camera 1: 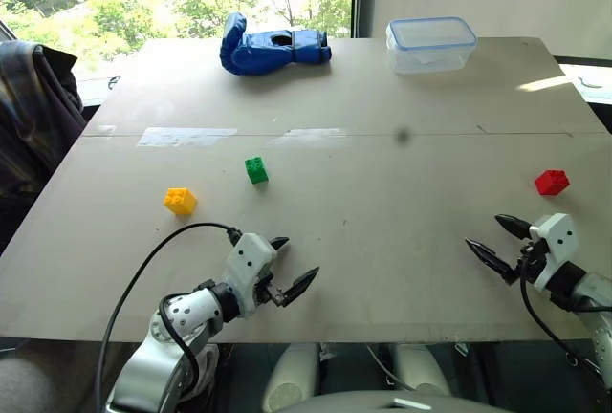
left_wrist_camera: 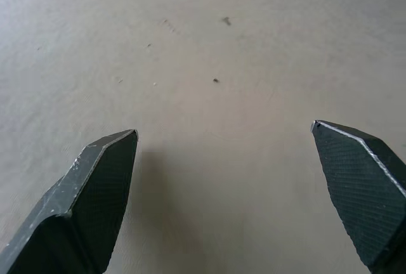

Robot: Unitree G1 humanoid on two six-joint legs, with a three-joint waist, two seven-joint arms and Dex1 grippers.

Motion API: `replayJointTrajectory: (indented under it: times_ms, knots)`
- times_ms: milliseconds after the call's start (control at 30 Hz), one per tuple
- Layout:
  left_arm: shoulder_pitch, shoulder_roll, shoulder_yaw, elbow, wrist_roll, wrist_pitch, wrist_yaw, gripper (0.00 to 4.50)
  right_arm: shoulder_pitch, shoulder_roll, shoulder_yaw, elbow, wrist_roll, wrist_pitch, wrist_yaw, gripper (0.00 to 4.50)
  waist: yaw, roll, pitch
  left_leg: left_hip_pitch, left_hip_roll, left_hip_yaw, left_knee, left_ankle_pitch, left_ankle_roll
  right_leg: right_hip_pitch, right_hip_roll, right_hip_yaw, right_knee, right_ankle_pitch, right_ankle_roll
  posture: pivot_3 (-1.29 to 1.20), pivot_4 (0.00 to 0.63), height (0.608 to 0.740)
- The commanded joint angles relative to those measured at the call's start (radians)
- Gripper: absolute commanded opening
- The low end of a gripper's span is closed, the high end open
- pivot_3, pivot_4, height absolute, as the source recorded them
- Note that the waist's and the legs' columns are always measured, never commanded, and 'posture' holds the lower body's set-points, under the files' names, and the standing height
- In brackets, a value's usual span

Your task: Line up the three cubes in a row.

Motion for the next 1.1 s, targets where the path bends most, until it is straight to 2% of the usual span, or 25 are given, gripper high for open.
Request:
replayJointTrajectory:
  times_ms: [33,200,367,567,733,833,900,933,1000,1033,1100]
  knots:
    - [-0.108,0.068,0.043,-0.096,-0.127,0.095,-0.081,4.49,-0.063,-0.011,-0.124,0.084,0.025,-0.008,-0.092,4.21,-0.003,0.0,0.0,0.0,0.0,0.0,0.0,0.0,0.0,0.0,0.0,0.0,0.0,0.0,0.0,0.0,0.15,0.74]
    - [-0.307,0.143,0.084,-0.12,-0.305,0.232,-0.154,4.49,-0.178,-0.034,-0.157,0.209,0.008,0.015,-0.152,4.21,-0.014,0.0,0.0,0.0,0.0,0.001,0.0,0.0,0.0,0.0,0.001,0.001,0.001,0.0,0.0,0.0,0.15,0.74]
    - [-0.46,0.176,0.088,-0.13,-0.428,0.335,-0.176,4.49,-0.311,-0.056,-0.163,0.339,0.001,0.017,-0.198,4.21,-0.014,0.0,0.002,0.0,0.0,0.003,-0.001,0.0,0.0,-0.002,0.001,0.003,0.002,0.0,0.0,0.0,0.15,0.74]
    - [-0.551,0.175,0.066,-0.131,-0.454,0.379,-0.154,4.49,-0.438,-0.05,-0.148,0.477,-0.003,0.028,-0.221,4.21,-0.012,-0.001,0.002,-0.001,0.0,0.002,-0.001,0.0,0.0,-0.003,0.002,0.003,0.001,0.0,0.0,0.0,0.15,0.74]
    - [-0.565,0.179,0.064,-0.135,-0.451,0.384,-0.14,4.49,-0.472,-0.034,-0.134,0.529,-0.019,-0.001,-0.24,4.21,-0.012,-0.001,0.002,-0.001,-0.001,0.002,-0.001,0.001,-0.001,-0.003,0.002,0.003,0.001,0.0,0.0,0.0,0.15,0.74]
    - [-0.57,0.177,0.061,-0.134,-0.451,0.385,-0.134,4.5,-0.479,-0.028,-0.126,0.544,-0.027,-0.022,-0.239,3.51,-0.012,-0.001,0.002,-0.001,-0.001,0.002,-0.001,0.001,-0.001,-0.003,0.002,0.003,0.001,0.0,0.0,0.0,0.15,0.74]
    - [-0.569,0.178,0.06,-0.136,-0.452,0.385,-0.133,4.5,-0.481,-0.026,-0.124,0.549,-0.028,-0.027,-0.238,2.58,-0.012,-0.001,0.002,-0.001,-0.001,0.003,-0.001,0.001,-0.001,-0.003,0.002,0.004,0.002,0.0,0.0,0.0,0.15,0.74]
    - [-0.569,0.177,0.059,-0.136,-0.452,0.386,-0.132,4.5,-0.483,-0.026,-0.122,0.553,-0.029,-0.03,-0.236,2.4,-0.012,-0.001,0.002,-0.001,-0.001,0.003,-0.001,0.001,-0.001,-0.003,0.002,0.004,0.002,0.0,0.0,0.0,0.15,0.74]
    - [-0.567,0.179,0.059,-0.136,-0.452,0.384,-0.134,4.5,-0.486,-0.025,-0.118,0.558,-0.028,-0.032,-0.23,1.51,-0.013,-0.001,0.002,-0.001,-0.001,0.003,-0.001,0.001,-0.001,-0.003,0.002,0.004,0.002,0.0,0.0,0.0,0.15,0.74]
    - [-0.566,0.18,0.059,-0.135,-0.451,0.383,-0.136,4.5,-0.486,-0.025,-0.117,0.559,-0.027,-0.032,-0.228,1.27,-0.013,-0.001,0.002,-0.001,-0.001,0.003,-0.001,0.001,-0.001,-0.003,0.002,0.004,0.002,0.0,0.0,0.0,0.15,0.74]
    - [-0.566,0.183,0.057,-0.132,-0.446,0.381,-0.139,4.5,-0.487,-0.023,-0.117,0.56,-0.023,-0.028,-0.227,1.27,-0.013,-0.001,0.002,-0.001,-0.001,0.003,-0.001,0.001,-0.001,-0.003,0.002,0.004,0.002,0.0,0.0,0.0,0.15,0.74]
